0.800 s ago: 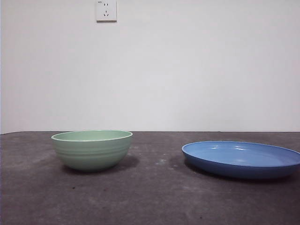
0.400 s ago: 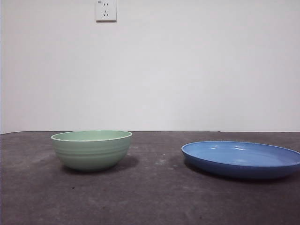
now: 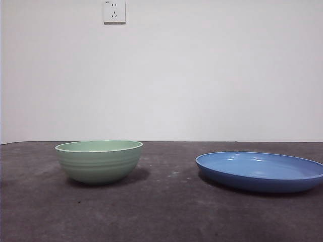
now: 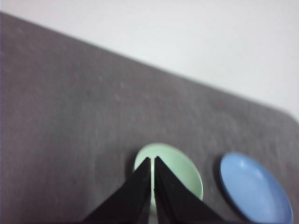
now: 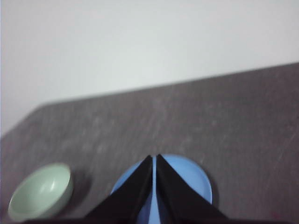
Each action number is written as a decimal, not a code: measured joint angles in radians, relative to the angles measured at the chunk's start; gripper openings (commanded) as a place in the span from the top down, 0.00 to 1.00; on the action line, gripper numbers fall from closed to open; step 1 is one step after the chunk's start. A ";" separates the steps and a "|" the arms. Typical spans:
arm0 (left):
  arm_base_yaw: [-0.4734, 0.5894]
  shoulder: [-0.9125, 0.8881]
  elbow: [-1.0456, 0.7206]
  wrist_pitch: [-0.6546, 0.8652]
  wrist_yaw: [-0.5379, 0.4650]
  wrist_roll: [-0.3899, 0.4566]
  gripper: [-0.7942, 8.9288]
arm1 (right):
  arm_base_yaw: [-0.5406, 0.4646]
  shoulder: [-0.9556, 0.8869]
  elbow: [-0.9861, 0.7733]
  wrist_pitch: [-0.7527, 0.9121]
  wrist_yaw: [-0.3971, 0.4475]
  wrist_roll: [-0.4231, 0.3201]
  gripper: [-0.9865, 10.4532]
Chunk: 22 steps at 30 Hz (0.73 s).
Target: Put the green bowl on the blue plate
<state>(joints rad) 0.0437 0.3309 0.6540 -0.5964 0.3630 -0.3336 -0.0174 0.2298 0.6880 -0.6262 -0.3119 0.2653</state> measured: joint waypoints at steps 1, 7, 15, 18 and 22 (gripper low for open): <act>0.000 0.027 0.028 -0.035 0.016 0.025 0.91 | 0.001 0.030 0.041 -0.051 -0.013 -0.025 0.91; -0.041 0.130 0.150 -0.185 0.093 0.126 0.91 | 0.005 0.199 0.227 -0.305 -0.095 -0.151 0.91; -0.156 0.202 0.260 -0.378 0.114 0.215 0.91 | 0.069 0.314 0.335 -0.515 -0.114 -0.249 0.91; -0.195 0.213 0.272 -0.426 0.114 0.224 0.91 | 0.100 0.320 0.336 -0.568 -0.114 -0.265 0.91; -0.210 0.213 0.272 -0.484 0.114 0.242 0.91 | 0.138 0.320 0.336 -0.612 -0.114 -0.270 0.91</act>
<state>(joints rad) -0.1665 0.5438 0.9257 -1.0809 0.4774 -0.0917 0.1207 0.5495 1.0237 -1.2377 -0.4259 -0.0044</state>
